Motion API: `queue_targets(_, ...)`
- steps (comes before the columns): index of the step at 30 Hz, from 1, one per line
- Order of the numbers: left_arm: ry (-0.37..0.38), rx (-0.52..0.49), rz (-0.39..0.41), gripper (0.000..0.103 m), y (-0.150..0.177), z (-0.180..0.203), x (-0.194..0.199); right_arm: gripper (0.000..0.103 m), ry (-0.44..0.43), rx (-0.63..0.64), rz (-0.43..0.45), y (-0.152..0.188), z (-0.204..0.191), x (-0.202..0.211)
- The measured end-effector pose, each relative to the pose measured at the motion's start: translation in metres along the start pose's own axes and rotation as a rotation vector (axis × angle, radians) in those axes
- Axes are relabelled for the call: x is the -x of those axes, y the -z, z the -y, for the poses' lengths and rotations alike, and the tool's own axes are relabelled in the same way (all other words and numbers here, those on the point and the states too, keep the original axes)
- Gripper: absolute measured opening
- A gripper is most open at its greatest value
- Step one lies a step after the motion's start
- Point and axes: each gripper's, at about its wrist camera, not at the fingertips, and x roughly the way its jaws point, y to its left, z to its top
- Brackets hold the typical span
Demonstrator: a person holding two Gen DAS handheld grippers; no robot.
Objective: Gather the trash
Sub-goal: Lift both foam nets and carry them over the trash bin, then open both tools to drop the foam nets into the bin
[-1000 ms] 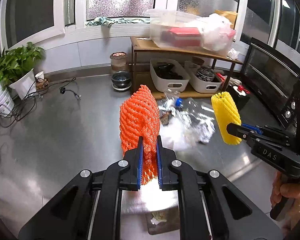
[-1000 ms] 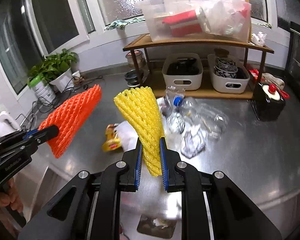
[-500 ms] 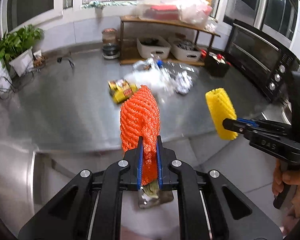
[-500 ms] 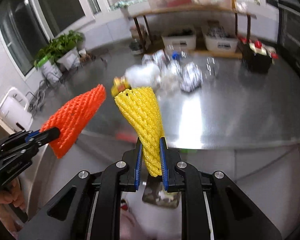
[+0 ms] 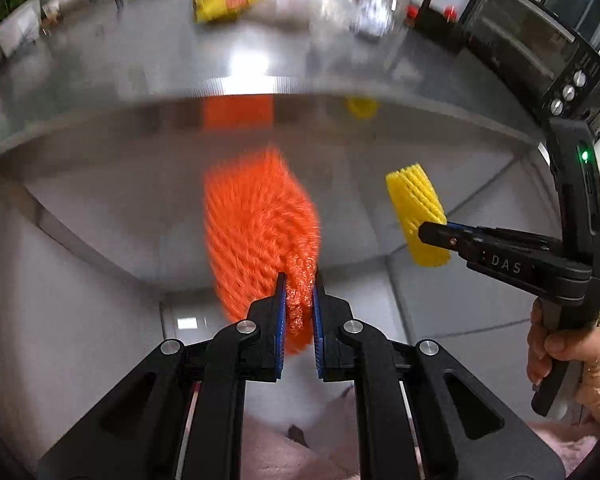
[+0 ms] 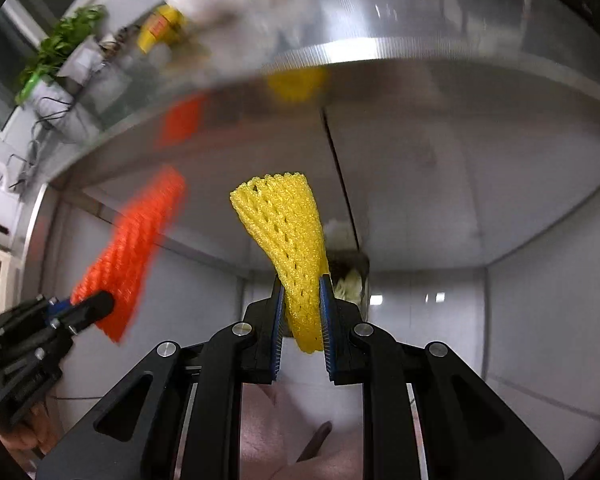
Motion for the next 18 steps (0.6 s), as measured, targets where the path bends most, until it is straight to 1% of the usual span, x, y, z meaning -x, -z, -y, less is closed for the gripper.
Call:
queue_targets(3,0.014,-0.019,-0.056,0.01,0.01,0.001,-0.031,0.018,-0.01,-0.047,-0.037,0.01,0.007,-0.026)
queue_targets(5,0.012,-0.022,-0.082,0.01,0.014,0.001,-0.049,0.018,0.002,-0.055,-0.058,0.015,0.011,-0.042)
queue_targets(10,0.015,0.003,-0.135,0.01,0.02,-0.006,-0.098,0.018,-0.003,-0.089,-0.107,0.022,0.017,-0.084)
queue_targets(14,0.012,0.038,-0.173,0.01,0.022,-0.015,-0.133,0.018,-0.01,-0.127,-0.153,0.024,0.02,-0.112)
queue_targets(16,0.013,0.069,-0.19,0.01,0.023,-0.02,-0.146,0.02,-0.022,-0.146,-0.161,0.025,0.021,-0.123)
queue_targets(18,0.018,0.1,-0.21,0.01,0.021,-0.025,-0.16,0.02,-0.007,-0.148,-0.178,0.027,0.02,-0.135)
